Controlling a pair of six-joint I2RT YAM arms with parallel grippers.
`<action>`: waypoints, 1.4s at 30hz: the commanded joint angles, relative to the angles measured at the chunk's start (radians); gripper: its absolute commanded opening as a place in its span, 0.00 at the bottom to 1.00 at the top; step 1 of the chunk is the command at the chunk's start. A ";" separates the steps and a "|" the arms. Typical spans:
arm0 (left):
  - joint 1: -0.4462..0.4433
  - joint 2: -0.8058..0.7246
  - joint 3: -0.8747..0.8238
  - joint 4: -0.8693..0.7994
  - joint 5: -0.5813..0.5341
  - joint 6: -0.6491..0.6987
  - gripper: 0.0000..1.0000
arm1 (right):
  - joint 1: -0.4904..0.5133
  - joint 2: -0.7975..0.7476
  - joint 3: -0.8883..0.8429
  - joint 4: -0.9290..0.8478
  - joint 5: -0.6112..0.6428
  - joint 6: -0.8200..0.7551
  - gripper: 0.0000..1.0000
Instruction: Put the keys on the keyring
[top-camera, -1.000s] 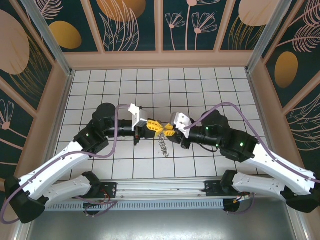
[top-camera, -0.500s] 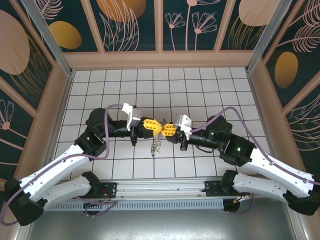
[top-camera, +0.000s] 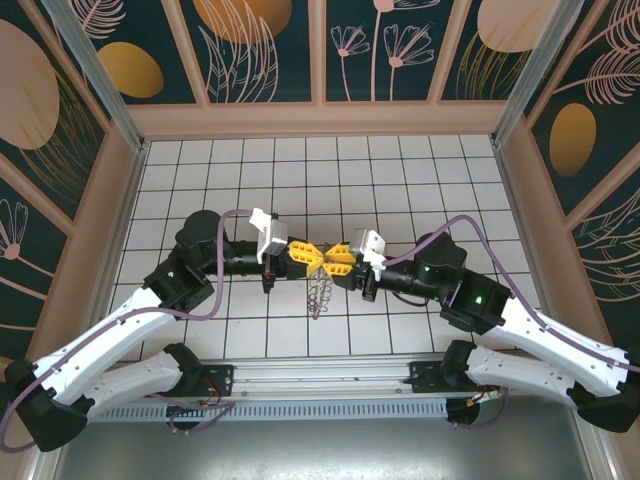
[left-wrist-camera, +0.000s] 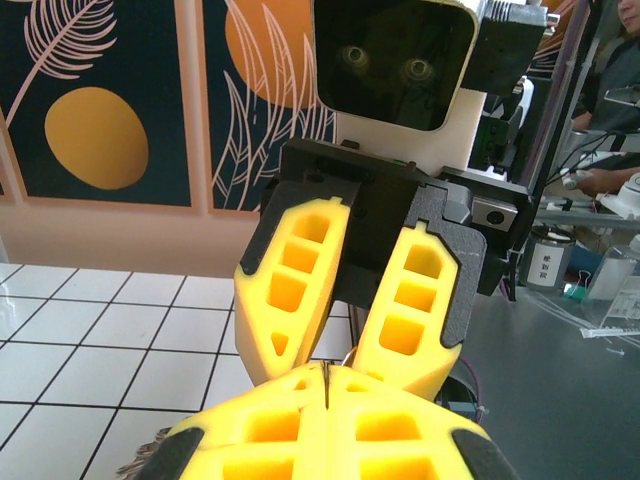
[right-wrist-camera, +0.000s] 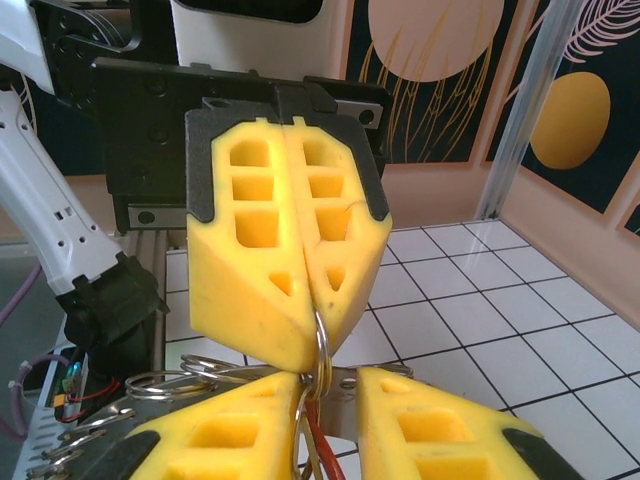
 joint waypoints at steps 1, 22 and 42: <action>-0.004 0.009 0.035 -0.016 0.036 0.025 0.00 | -0.005 -0.030 0.000 0.055 0.005 0.014 0.15; -0.002 0.138 0.166 -0.528 -0.128 0.302 0.12 | -0.024 0.250 0.355 -0.402 0.126 -0.180 0.00; -0.003 0.032 0.077 -0.136 0.049 0.086 0.00 | -0.068 0.129 0.238 -0.252 0.010 -0.119 0.12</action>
